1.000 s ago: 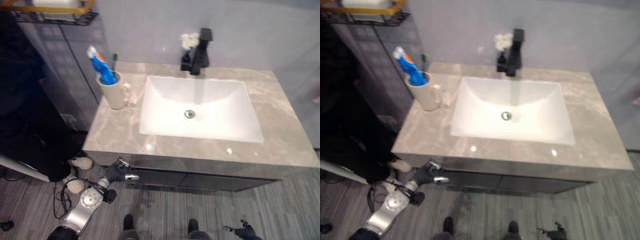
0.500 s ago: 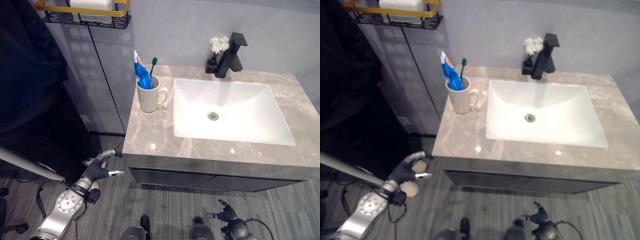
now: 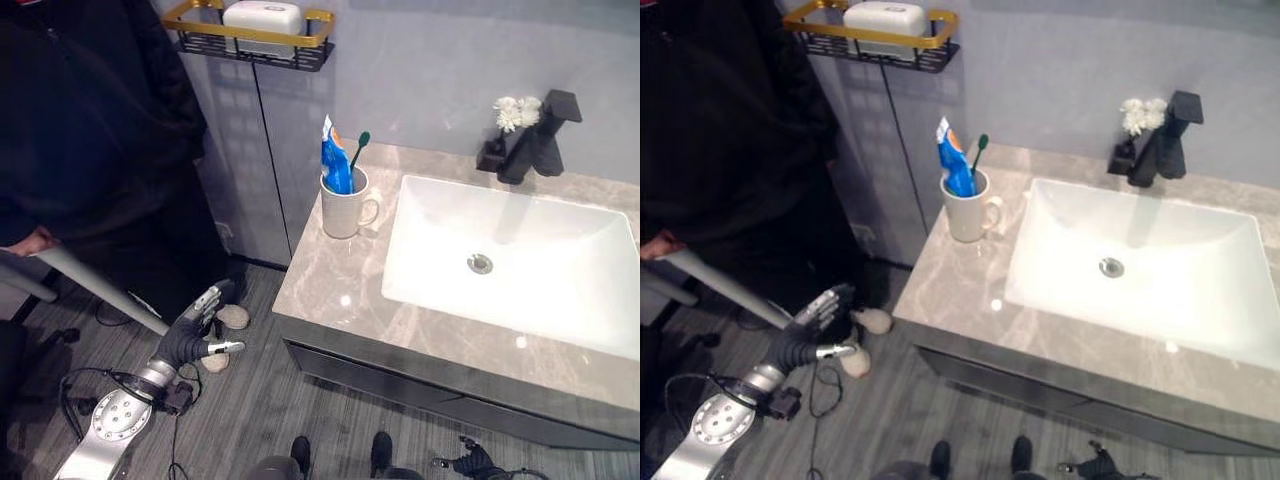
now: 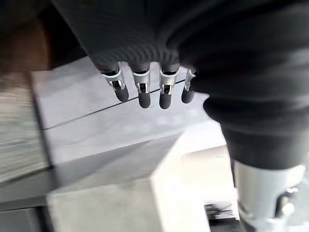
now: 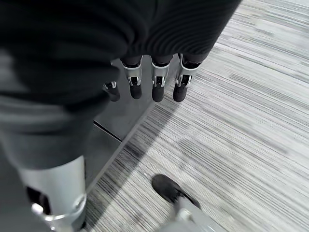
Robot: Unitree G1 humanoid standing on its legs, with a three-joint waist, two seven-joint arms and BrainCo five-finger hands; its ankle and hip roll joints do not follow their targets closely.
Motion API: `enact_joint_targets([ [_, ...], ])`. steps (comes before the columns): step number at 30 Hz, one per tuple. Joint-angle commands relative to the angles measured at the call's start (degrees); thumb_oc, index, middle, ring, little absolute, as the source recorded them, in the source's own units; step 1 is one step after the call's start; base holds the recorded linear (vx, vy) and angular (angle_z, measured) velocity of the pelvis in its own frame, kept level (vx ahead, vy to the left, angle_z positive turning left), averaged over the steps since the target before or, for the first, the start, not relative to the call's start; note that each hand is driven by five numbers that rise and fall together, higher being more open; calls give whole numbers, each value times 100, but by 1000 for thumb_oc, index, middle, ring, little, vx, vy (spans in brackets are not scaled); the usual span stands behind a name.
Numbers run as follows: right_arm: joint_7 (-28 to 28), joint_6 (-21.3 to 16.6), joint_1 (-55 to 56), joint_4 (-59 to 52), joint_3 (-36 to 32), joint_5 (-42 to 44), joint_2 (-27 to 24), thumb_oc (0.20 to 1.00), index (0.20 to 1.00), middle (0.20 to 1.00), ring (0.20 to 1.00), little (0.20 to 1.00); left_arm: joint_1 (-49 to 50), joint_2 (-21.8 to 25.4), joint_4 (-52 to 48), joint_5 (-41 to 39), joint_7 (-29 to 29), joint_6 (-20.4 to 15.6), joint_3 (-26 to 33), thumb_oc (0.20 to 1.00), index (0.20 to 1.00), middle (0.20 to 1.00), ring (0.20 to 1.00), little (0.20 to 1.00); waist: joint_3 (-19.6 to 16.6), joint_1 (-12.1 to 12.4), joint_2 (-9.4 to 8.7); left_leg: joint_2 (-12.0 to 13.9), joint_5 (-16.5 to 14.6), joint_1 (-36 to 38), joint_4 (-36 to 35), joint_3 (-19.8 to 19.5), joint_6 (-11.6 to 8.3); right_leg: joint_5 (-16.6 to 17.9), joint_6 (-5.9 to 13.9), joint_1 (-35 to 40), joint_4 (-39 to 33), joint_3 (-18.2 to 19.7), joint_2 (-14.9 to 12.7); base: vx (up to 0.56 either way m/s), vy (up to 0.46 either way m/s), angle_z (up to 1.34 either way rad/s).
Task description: Put brush and paste in cup on sink, flatten towel.
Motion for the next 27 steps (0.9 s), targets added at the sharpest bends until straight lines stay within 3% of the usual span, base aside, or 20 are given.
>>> enact_joint_targets([
  [1, -59, 33, -100, 3, 161, 159, 2, 1000, 1000, 1000, 1000, 1000, -191, -17, -545, -382, 67, -423, 391, 765, 765, 765, 765, 765, -162, -101, -219, 48, -404, -382, 705, 225, -180, -201, 282, -72, 277, 245, -393, 50, -60, -1],
  [2, -50, 59, -79, 6, 186, 137, 38, 1000, 1000, 1000, 1000, 1000, -291, -78, -609, -476, 124, -448, 420, 416, 416, 416, 416, 416, -188, -122, -196, 60, -389, -349, 653, 236, -185, -205, 279, -52, 257, 246, -402, 54, -55, -2],
  [3, -39, 70, -63, 13, 187, 132, 64, 1000, 1000, 1000, 1000, 1000, -319, -120, -700, -571, 106, -455, 445, 200, 200, 200, 200, 200, -201, -132, -187, 66, -381, -323, 617, 246, -187, -206, 277, -43, 247, 250, -402, 43, -45, -2],
  [12, -7, 156, 6, 88, 319, -39, 123, 1000, 1000, 1000, 1000, 1000, -822, -687, -855, -1017, 159, -348, -24, 200, 200, 200, 200, 200, -248, -317, -54, 132, -294, -111, 279, 381, -202, -185, 287, -64, 158, 392, -369, 42, -32, -2],
  [20, -33, 220, -62, 37, 403, -49, 35, 1000, 1000, 1000, 1000, 1000, -1266, -882, -465, -1236, 276, -73, -523, 200, 200, 200, 200, 200, -199, -592, 142, 197, -168, -83, 55, 576, -248, -121, 270, -256, 74, 610, -291, 11, -34, -22],
  [27, -36, 280, -111, 139, 406, -64, -6, 1000, 1000, 1000, 1000, 1000, -1498, -949, -16, -1186, 445, 4, -505, 200, 200, 200, 200, 200, -139, -726, 302, 254, -14, -153, -121, 730, -313, -76, 251, -492, 30, 772, -241, -11, -23, -18],
])
